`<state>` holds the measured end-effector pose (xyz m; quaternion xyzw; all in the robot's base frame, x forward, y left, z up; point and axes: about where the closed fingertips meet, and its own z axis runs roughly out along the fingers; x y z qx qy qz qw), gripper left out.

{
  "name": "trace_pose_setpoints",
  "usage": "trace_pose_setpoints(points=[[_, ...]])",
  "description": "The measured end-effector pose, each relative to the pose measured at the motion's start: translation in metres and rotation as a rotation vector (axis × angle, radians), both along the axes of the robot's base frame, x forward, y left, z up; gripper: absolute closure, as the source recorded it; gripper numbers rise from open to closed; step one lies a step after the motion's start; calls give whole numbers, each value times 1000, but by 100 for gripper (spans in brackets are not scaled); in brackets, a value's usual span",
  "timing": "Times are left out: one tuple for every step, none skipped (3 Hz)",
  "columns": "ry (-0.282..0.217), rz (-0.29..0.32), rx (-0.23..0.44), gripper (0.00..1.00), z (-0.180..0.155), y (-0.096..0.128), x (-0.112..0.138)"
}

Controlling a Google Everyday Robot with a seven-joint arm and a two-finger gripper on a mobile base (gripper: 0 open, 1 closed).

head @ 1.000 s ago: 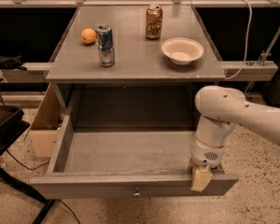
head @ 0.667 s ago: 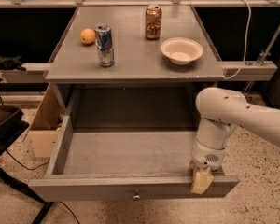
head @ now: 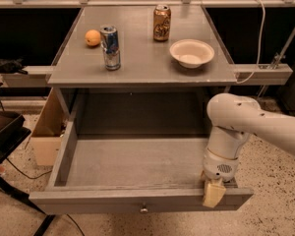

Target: Open top drawer

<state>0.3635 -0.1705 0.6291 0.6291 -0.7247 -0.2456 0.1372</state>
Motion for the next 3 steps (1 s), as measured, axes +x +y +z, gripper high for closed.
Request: trace_pose_setpoints(points=[[0,0,0,83,0,0,0],[0,0,0,60,0,0,0],[0,0,0,37,0,0,0]])
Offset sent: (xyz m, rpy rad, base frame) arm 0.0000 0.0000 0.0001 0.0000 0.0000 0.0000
